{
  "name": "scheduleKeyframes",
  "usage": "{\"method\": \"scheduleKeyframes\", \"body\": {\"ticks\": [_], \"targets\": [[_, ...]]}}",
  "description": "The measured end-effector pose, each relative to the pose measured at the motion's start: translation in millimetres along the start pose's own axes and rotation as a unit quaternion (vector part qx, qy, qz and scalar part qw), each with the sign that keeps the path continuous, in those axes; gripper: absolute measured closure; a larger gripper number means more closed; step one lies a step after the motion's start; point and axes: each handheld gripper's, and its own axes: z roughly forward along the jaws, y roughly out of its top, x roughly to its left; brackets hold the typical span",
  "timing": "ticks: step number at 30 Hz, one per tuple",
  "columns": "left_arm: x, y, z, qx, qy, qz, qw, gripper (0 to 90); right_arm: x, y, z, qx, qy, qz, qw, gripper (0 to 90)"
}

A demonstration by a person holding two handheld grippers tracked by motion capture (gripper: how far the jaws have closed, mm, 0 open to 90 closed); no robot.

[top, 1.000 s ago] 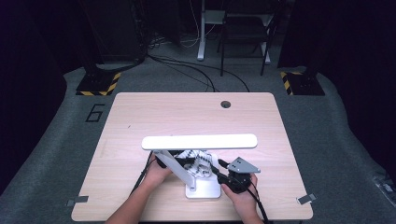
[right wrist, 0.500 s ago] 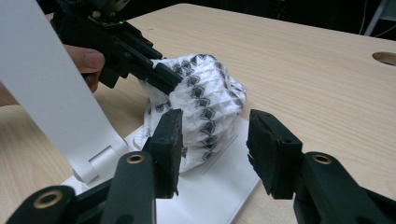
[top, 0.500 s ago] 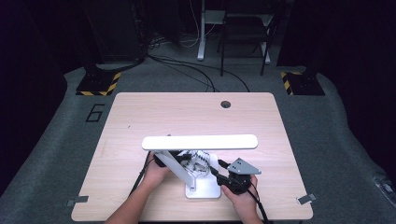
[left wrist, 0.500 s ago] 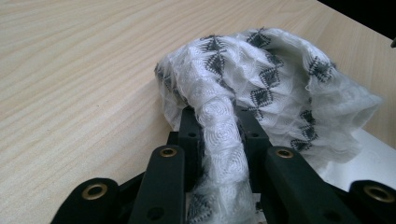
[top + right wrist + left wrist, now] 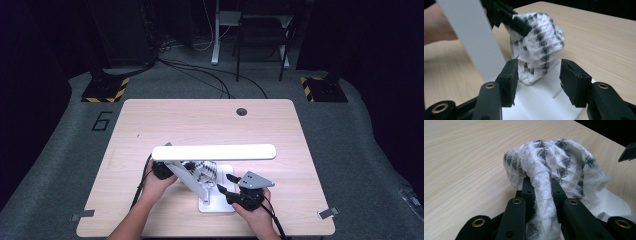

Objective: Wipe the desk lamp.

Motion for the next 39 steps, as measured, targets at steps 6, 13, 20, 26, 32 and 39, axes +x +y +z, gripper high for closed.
{"method": "scheduleKeyframes", "body": {"ticks": [6, 13, 20, 26, 32, 39], "targets": [[-2.5, -5.4, -24.0, -0.015, 0.007, -0.01, 0.9998, 79.0, 12.5, -0.3, 7.3, 0.011, 0.038, -0.014, 0.9991, 47.5], [-7.9, -11.4, -47.3, -0.044, 0.023, -0.01, 0.9987, 79.0, 19.6, 4.1, 14.6, 0.016, 0.068, -0.028, 0.9972, 46.3], [-15.0, -13.2, -63.9, -0.059, 0.024, 0.0, 0.998, 79.0, 26.4, 5.5, 23.0, 0.029, 0.099, -0.042, 0.9938, 42.6], [-16.4, -18.5, -72.9, -0.059, 0.03, 0.002, 0.9978, 79.0, 30.9, 6.0, 31.8, 0.036, 0.118, -0.051, 0.9911, 37.9], [-19.1, -23.5, -81.4, -0.062, 0.033, 0.003, 0.9975, 79.0, 32.5, 7.2, 42.1, 0.05, 0.125, -0.058, 0.9892, 37.4], [-21.2, -23.7, -88.6, -0.069, 0.035, 0.005, 0.997, 79.0, 29.1, 10.3, 47.9, 0.046, 0.137, -0.056, 0.9879, 37.7]]}}
